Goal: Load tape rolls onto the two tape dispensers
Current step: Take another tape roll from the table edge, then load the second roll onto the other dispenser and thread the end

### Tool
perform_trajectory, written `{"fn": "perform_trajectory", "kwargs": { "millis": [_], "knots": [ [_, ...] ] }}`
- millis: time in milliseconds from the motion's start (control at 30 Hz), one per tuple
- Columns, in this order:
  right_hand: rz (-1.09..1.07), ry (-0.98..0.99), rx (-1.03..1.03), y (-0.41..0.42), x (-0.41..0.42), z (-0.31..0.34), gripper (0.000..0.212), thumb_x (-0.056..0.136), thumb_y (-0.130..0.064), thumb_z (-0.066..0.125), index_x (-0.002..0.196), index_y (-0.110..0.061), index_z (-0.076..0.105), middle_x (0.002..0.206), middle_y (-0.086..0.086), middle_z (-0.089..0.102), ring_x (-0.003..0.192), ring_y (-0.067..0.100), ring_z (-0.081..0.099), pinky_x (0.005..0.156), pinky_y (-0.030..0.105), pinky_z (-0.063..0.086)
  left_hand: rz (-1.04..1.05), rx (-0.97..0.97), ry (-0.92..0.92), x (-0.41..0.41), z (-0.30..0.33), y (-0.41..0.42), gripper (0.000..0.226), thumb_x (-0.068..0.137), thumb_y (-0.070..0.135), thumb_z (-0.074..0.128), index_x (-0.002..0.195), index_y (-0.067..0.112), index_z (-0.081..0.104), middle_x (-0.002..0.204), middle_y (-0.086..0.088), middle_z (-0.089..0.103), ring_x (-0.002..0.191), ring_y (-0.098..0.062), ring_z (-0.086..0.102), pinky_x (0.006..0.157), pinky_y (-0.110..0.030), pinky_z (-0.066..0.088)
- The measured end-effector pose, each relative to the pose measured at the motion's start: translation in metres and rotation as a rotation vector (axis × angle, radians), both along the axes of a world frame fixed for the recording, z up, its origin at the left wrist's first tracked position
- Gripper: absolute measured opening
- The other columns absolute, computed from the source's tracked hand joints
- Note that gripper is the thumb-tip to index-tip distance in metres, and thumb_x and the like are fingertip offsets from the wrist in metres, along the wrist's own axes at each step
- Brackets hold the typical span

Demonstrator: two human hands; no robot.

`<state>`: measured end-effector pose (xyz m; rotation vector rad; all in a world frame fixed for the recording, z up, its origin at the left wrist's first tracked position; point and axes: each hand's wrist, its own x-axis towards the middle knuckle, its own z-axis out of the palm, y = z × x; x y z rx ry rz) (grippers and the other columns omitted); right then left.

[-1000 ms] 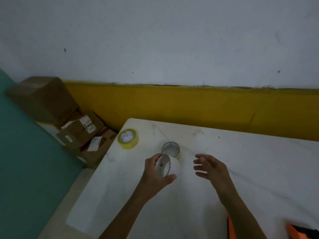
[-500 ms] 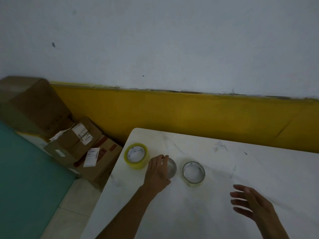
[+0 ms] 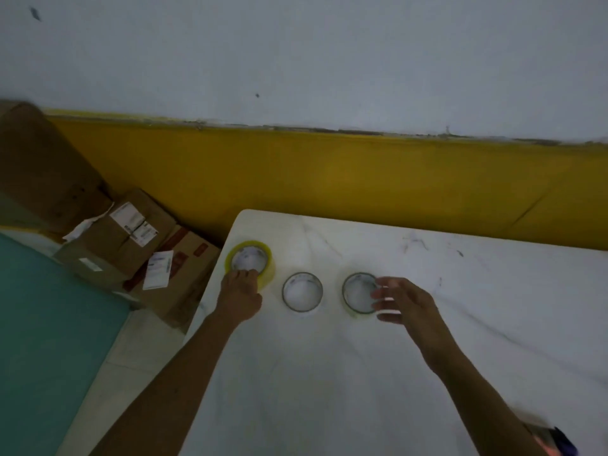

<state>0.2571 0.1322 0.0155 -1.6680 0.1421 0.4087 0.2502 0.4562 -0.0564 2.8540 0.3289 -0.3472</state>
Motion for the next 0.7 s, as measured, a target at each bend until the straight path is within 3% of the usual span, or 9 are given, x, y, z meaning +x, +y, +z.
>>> {"fn": "perform_trajectory", "kwargs": {
  "millis": [67,167,267,333,400,467,533,633,700],
  "knots": [
    [0.028,0.0,0.01,0.005,0.004,0.003,0.034,0.1,-0.025,0.041,0.112,-0.004,0.064,0.101,0.017,0.071,0.088,0.03,0.068,0.081,0.04,0.056,-0.02,0.053,-0.031,-0.004,-0.018,0.01,0.04,0.06,0.008,0.054,0.093,-0.006,0.071,0.088,-0.032,0.07,0.081,-0.048,0.068,0.077,-0.058,0.055],
    [0.051,0.01,0.019,0.004,0.003,0.009,0.036,0.101,-0.026,0.04,0.115,-0.002,0.063,0.104,0.016,0.071,0.088,0.027,0.067,0.081,0.037,0.057,0.107,-0.036,-0.039,-0.009,-0.002,0.011,0.038,0.084,0.017,0.045,0.111,0.002,0.066,0.121,-0.029,0.063,0.115,-0.044,0.057,0.101,-0.058,0.042],
    [0.063,-0.007,0.021,-0.001,-0.001,0.015,0.035,0.101,-0.024,0.04,0.115,-0.001,0.062,0.102,0.015,0.071,0.087,0.027,0.067,0.079,0.035,0.056,0.432,-0.251,-0.097,-0.025,0.042,-0.007,0.031,0.096,0.023,0.045,0.112,0.004,0.063,0.11,-0.02,0.066,0.107,-0.038,0.059,0.091,-0.041,0.047],
    [0.073,-0.027,0.04,-0.001,-0.004,0.023,0.031,0.099,-0.02,0.044,0.114,0.0,0.063,0.102,0.019,0.07,0.086,0.028,0.066,0.076,0.033,0.056,0.605,-0.547,-0.211,-0.047,0.075,-0.036,0.028,0.097,0.026,0.045,0.096,0.007,0.065,0.088,-0.014,0.067,0.09,-0.032,0.065,0.076,-0.035,0.046],
    [0.166,-0.041,0.065,0.002,-0.01,0.036,0.026,0.096,-0.017,0.051,0.114,-0.001,0.062,0.103,0.021,0.069,0.084,0.026,0.066,0.076,0.032,0.056,0.726,-1.012,-0.237,-0.072,0.098,-0.073,0.026,0.098,0.023,0.044,0.088,0.013,0.065,0.07,-0.002,0.074,0.071,-0.021,0.072,0.067,-0.036,0.056],
    [0.333,-0.049,0.008,0.003,-0.023,0.05,0.028,0.092,-0.024,0.059,0.116,-0.008,0.062,0.104,0.015,0.07,0.087,0.023,0.068,0.079,0.034,0.057,0.758,-1.316,-0.189,-0.089,0.109,-0.113,0.027,0.098,0.024,0.043,0.099,0.011,0.066,0.078,-0.003,0.079,0.072,-0.019,0.074,0.063,-0.037,0.062],
    [0.435,-0.062,-0.106,-0.008,-0.04,0.061,0.04,0.084,-0.037,0.067,0.119,-0.017,0.06,0.105,0.002,0.069,0.092,0.016,0.069,0.078,0.028,0.056,0.755,-1.469,-0.127,-0.096,0.114,-0.16,0.032,0.098,0.025,0.042,0.11,0.007,0.065,0.095,-0.011,0.076,0.084,-0.025,0.072,0.067,-0.038,0.062],
    [0.332,-0.094,-0.168,-0.052,-0.063,0.066,0.049,0.079,-0.044,0.07,0.119,-0.02,0.054,0.104,-0.007,0.066,0.086,0.007,0.067,0.066,0.018,0.052,0.702,-1.536,-0.088,-0.104,0.124,-0.237,0.027,0.097,0.019,0.043,0.107,0.006,0.066,0.096,-0.012,0.074,0.08,-0.022,0.073,0.065,-0.037,0.06],
    [0.231,-0.096,-0.174,-0.097,-0.076,0.067,0.046,0.081,-0.041,0.069,0.118,-0.021,0.052,0.1,-0.009,0.065,0.08,0.004,0.065,0.062,0.017,0.051,0.644,-1.569,-0.053,-0.11,0.13,-0.287,0.028,0.097,0.017,0.044,0.112,0.004,0.064,0.105,-0.016,0.072,0.089,-0.025,0.072,0.072,-0.039,0.059]
  ]
}}
